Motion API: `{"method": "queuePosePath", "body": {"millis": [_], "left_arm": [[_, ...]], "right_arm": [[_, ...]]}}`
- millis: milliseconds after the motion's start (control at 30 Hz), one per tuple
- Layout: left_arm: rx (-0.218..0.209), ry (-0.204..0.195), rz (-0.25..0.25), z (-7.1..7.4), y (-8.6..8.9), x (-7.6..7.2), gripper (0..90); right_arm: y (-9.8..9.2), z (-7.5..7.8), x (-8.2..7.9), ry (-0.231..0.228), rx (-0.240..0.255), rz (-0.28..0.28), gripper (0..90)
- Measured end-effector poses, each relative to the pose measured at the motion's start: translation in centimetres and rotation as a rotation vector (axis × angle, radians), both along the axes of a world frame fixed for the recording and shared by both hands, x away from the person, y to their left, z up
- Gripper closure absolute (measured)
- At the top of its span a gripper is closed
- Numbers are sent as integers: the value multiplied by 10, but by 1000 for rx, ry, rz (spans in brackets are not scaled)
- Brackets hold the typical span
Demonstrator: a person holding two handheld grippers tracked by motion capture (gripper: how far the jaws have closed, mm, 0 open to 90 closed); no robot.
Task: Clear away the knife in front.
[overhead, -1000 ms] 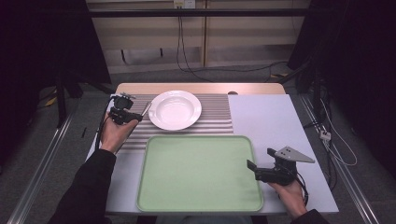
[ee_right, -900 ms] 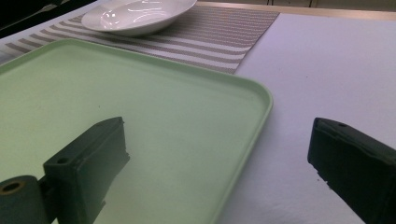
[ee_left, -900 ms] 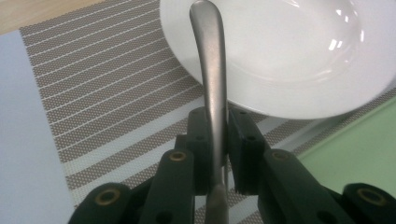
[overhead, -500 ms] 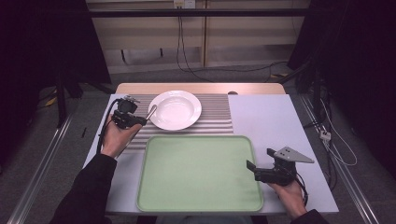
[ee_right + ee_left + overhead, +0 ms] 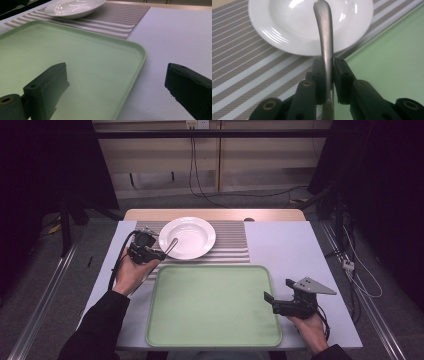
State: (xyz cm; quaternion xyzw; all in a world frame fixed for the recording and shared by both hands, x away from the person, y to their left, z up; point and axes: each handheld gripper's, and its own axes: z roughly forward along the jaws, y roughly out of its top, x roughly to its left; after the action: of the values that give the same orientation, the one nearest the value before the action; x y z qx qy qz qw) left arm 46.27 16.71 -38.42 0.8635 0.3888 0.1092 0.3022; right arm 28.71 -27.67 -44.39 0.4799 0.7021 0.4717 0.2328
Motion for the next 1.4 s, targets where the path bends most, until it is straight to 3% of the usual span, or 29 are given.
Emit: {"method": "queuePosePath", "body": {"millis": [233,633,900,1133,1400], "left_arm": [[2,5,-31,0,-15,-10,801],[-23,29,-32,-2,-28,-25,800],[-39,48,-79,-3,-41,-37,800],[-22,48,-82,-6,-51,-45,800],[-7,75,-96,-13,-60,-51,800]], "right_arm": [[0,0,0,-2,0,2,45],[1,0,0,-2,0,3,45],[1,0,0,0,3,2,45],[1,0,0,-1,4,4,45],[1,0,0,2,-1,6,45]]}}
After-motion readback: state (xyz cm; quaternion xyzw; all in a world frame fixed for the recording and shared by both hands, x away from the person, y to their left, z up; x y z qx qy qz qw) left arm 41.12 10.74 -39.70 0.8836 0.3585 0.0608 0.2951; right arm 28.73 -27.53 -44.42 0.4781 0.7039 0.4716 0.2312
